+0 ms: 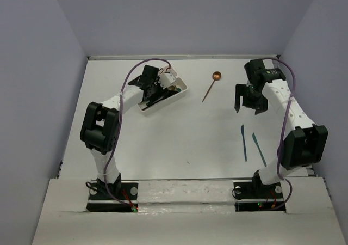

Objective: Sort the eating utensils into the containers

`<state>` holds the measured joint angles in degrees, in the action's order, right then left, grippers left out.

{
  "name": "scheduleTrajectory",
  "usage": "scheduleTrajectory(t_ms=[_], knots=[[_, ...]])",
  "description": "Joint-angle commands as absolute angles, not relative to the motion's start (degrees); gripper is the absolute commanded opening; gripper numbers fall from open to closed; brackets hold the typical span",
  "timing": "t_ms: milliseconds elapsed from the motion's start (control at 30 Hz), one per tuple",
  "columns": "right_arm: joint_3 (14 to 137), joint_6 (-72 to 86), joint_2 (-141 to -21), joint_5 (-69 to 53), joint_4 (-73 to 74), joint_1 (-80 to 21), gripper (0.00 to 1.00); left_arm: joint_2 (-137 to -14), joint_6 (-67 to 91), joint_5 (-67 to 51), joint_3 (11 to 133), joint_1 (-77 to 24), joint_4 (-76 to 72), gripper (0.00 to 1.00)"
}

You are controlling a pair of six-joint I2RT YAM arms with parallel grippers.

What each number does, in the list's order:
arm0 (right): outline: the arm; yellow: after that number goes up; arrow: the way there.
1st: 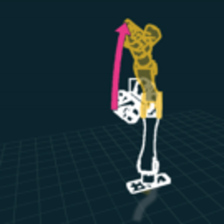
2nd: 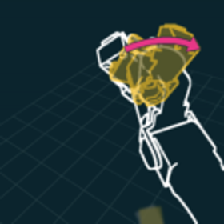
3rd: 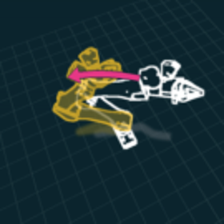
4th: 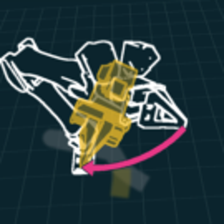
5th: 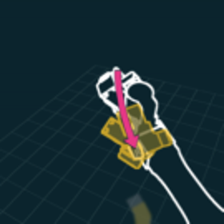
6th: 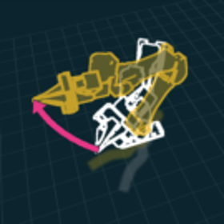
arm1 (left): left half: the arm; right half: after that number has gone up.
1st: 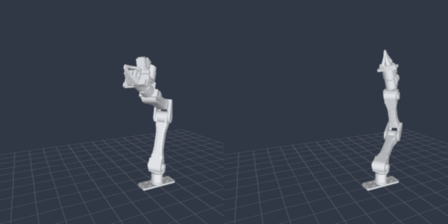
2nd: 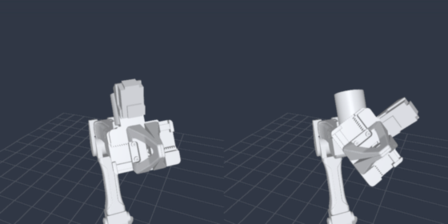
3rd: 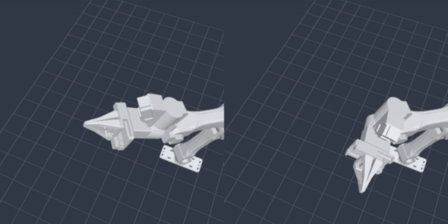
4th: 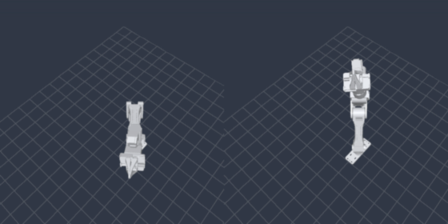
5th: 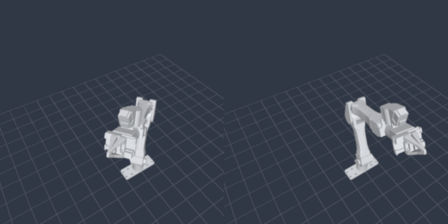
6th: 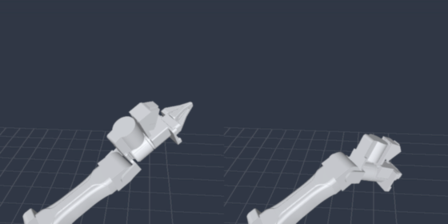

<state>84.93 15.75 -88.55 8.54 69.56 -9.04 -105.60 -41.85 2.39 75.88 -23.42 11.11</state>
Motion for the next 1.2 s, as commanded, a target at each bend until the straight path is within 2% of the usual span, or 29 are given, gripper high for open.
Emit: scheduleTrajectory(t_ms=[0, 33, 233, 500, 733, 800, 833, 867, 933, 967, 1067, 1133, 1167], knots=[[84.83, 14.93, -93.25, -0.16, 74.27, -9.32, 0.82, -103.71, -37.62, 1.05, 81.12, -23.55, 13.88, 0.68], [79.85, 16.16, -93.25, -3.57, 73.05, -9.32, 0.81, -103.54, -37.18, 1.23, 81.65, -23.55, 14.32, 0.68], [66.02, 21.00, -92.99, -0.97, 67.87, -9.32, 0.76, -102.04, -34.81, 0.26, 83.67, -22.85, 16.52, 0.68], [63.99, 24.34, -97.38, 10.28, 61.27, -9.32, 0.77, -101.87, -33.57, -1.76, 84.73, -22.59, 17.31, 0.68], [63.37, 24.26, -105.81, 8.96, 56.08, -9.32, 0.76, -100.29, -33.13, -0.97, 83.94, -22.06, 17.31, 0.68], [62.58, 24.26, -107.75, 8.35, 54.68, -9.32, 0.73, -99.49, -33.13, -0.97, 83.15, -21.80, 17.05, 0.68], [62.06, 24.43, -108.10, 7.74, 53.10, -9.32, 0.70, -98.97, -33.22, -0.88, 82.88, -21.45, 16.96, 0.68], [61.53, 24.52, -108.37, 7.21, 52.39, -9.32, 0.61, -98.62, -33.31, -0.79, 82.62, -21.27, 16.96, 0.68], [59.86, 24.43, -109.25, 5.72, 50.98, -9.32, 0.50, -98.09, -33.57, -0.62, 81.83, -20.83, 16.70, 0.68], [59.59, 24.43, -108.29, 5.97, 50.54, -9.32, 0.37, -97.65, -33.75, -0.62, 81.57, -20.31, 16.70, 0.68], [59.76, 23.99, -107.49, 5.54, 48.96, -9.32, 0.20, -97.30, -33.75, -0.62, 81.65, -18.90, 16.44, 0.68], [60.64, 23.99, -107.93, 5.89, 48.34, -9.32, 0.17, -97.29, -33.75, -0.62, 82.18, -18.20, 16.70, 0.68], [60.82, 24.08, -108.19, 6.15, 48.08, -9.32, 0.08, -97.29, -33.75, -0.53, 82.44, -17.85, 16.79, 0.68]])
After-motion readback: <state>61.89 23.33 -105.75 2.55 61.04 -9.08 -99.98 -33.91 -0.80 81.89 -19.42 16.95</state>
